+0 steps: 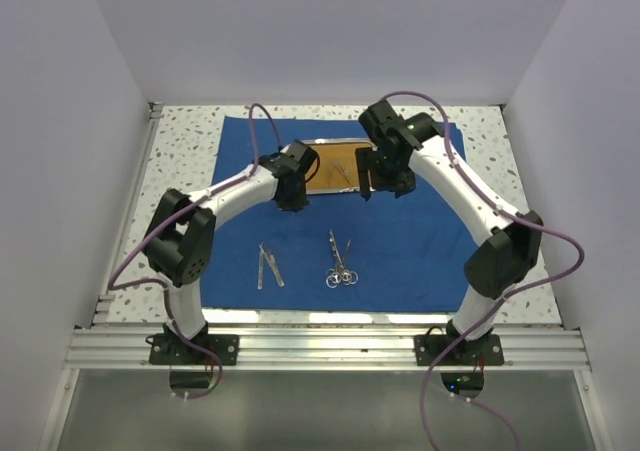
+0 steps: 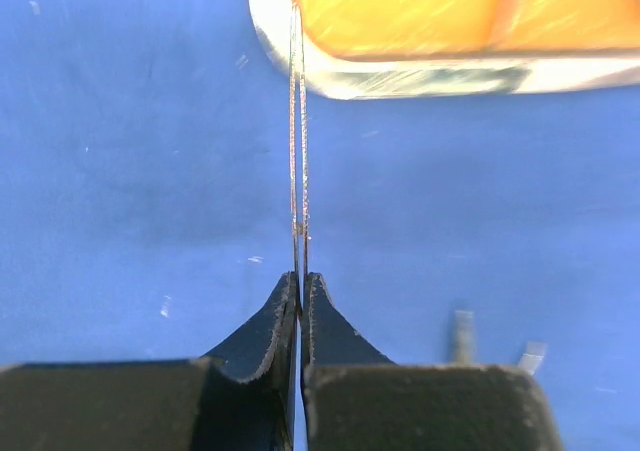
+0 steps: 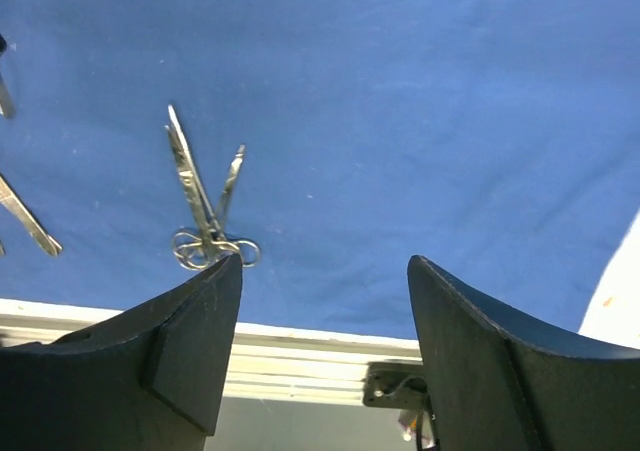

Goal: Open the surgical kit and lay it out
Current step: Pick up the medical item from the surgical kit, then place the medical item in the surgical kit.

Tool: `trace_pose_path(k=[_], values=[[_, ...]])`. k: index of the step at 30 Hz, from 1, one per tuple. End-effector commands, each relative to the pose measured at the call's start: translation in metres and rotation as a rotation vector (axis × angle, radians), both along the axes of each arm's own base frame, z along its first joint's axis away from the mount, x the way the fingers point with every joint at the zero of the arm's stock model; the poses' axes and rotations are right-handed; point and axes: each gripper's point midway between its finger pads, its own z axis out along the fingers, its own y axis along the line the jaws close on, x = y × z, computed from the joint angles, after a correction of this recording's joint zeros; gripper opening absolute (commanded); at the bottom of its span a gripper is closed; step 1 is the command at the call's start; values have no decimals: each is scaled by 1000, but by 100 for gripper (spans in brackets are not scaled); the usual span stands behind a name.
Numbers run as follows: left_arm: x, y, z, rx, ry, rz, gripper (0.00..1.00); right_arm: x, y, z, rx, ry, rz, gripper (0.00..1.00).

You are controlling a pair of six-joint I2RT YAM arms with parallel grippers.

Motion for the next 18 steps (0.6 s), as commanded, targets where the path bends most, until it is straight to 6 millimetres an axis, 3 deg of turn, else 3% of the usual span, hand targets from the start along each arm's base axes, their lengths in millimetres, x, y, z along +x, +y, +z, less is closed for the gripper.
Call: trace_pose_path(k=[1, 4, 7, 8, 10, 11, 13, 14, 16, 18], values=[[11, -24, 67, -72, -130, 78, 0, -10, -37, 46, -36, -148, -49, 70], [-8, -57, 80, -97, -117, 102, 0, -22, -60, 65, -59, -226, -103, 68], [-39, -110, 80, -153, -100, 70, 0, -38, -85, 86, -66, -319, -173, 70], [-60, -135, 71, -158, -80, 20, 0, -42, -89, 91, -58, -344, -184, 71], [-79, -166, 69, -198, -52, 4, 0, -58, -100, 99, -39, -378, -219, 73], [-98, -184, 52, -176, -23, -29, 0, -61, -101, 101, -27, -385, -225, 73], [-112, -208, 49, -200, -13, -44, 0, -71, -104, 101, -9, -384, -229, 74], [-128, -221, 32, -176, 6, -72, 0, -78, -107, 104, 1, -388, -231, 74], [-136, -239, 27, -193, 4, -81, 0, -88, -110, 106, 9, -383, -226, 74], [-148, -252, 8, -180, 13, -86, 0, -98, -116, 112, 21, -401, -227, 74]])
